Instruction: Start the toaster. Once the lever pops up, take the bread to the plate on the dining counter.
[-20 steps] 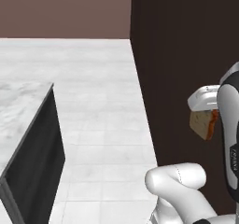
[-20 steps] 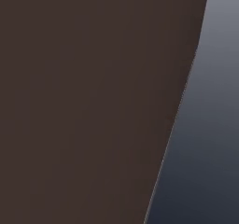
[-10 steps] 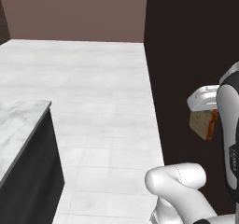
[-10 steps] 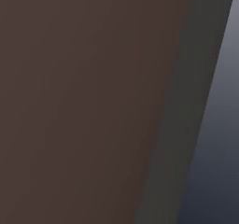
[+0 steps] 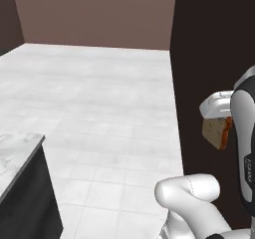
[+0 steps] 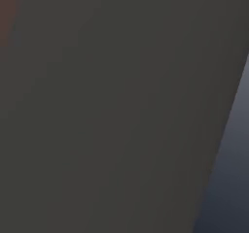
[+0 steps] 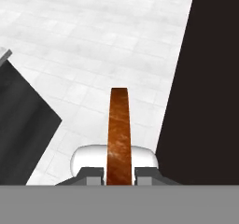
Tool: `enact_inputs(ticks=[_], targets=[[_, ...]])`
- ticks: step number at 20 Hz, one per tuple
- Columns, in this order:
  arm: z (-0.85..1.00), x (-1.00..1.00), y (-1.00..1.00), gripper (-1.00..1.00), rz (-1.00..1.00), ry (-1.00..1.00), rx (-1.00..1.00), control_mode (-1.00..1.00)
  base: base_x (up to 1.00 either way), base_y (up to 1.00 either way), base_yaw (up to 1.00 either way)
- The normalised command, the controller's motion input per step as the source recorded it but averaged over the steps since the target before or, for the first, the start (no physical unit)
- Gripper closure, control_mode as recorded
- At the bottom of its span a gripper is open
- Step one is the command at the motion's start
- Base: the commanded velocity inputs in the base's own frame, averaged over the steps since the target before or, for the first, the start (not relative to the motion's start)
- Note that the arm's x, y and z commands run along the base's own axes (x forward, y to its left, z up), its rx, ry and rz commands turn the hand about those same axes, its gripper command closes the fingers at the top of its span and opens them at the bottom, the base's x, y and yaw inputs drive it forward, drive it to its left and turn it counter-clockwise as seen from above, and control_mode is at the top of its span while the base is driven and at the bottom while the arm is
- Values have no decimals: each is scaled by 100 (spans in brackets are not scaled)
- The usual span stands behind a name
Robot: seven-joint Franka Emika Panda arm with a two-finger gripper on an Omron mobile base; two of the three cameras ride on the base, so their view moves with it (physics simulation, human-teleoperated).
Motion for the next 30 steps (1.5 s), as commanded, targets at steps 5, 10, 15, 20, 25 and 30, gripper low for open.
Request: enact_inputs(ticks=[5, 10, 15, 20, 25, 30], targets=[[0, 0, 0, 100, 0, 0, 0, 100, 99, -56, 22], [0, 0, 0, 100, 0, 0, 0, 100, 94, -57, 26], [0, 0, 0, 100, 0, 0, 0, 100, 86, -51, 29], [0, 0, 0, 100, 0, 0, 0, 100, 82, -51, 31], [0, 0, 0, 100, 0, 0, 0, 100, 83, -42, 35], [0, 0, 0, 100, 0, 0, 0, 100, 85, -37, 36]])
